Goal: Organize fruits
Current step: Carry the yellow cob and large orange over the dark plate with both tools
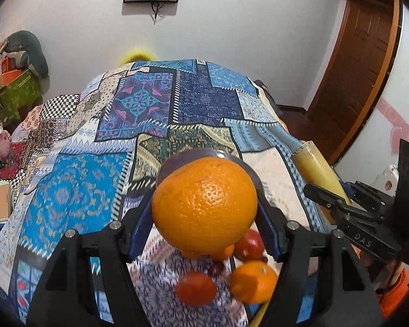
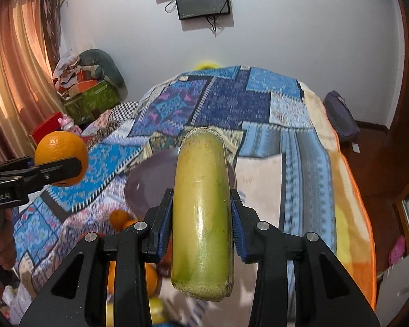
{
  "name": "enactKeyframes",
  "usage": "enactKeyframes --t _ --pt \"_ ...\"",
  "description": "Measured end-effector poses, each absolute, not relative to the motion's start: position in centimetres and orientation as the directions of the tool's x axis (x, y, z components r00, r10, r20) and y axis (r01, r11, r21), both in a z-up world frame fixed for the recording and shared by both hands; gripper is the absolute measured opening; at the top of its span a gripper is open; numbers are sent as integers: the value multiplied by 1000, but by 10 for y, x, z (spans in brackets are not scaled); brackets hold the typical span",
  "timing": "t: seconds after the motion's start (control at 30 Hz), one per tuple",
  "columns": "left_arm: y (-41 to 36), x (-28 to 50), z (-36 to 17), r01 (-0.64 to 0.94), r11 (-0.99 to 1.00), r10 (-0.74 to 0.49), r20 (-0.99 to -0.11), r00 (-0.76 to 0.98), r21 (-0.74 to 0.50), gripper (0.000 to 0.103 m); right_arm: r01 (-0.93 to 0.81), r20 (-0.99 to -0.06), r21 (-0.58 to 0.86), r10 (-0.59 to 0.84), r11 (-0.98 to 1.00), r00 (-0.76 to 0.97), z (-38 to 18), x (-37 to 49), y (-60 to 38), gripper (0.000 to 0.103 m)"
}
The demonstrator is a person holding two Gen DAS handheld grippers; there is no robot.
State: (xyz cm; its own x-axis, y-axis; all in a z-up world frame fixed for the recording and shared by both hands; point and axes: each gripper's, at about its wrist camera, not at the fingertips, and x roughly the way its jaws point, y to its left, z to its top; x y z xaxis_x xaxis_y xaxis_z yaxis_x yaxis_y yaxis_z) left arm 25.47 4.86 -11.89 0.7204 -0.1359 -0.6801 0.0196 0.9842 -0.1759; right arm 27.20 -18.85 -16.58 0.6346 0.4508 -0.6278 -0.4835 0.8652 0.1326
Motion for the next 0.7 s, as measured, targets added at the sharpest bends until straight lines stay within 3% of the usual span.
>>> enactKeyframes --t 0.27,0.7 --pt "56 302 -130 13 986 -128 -702 700 -168 68 -500 -636 117 451 858 626 -173 306 -168 35" --pt "62 381 -192 -2 982 -149 -793 591 -187 68 -516 -719 124 435 847 542 -216 362 -136 35"
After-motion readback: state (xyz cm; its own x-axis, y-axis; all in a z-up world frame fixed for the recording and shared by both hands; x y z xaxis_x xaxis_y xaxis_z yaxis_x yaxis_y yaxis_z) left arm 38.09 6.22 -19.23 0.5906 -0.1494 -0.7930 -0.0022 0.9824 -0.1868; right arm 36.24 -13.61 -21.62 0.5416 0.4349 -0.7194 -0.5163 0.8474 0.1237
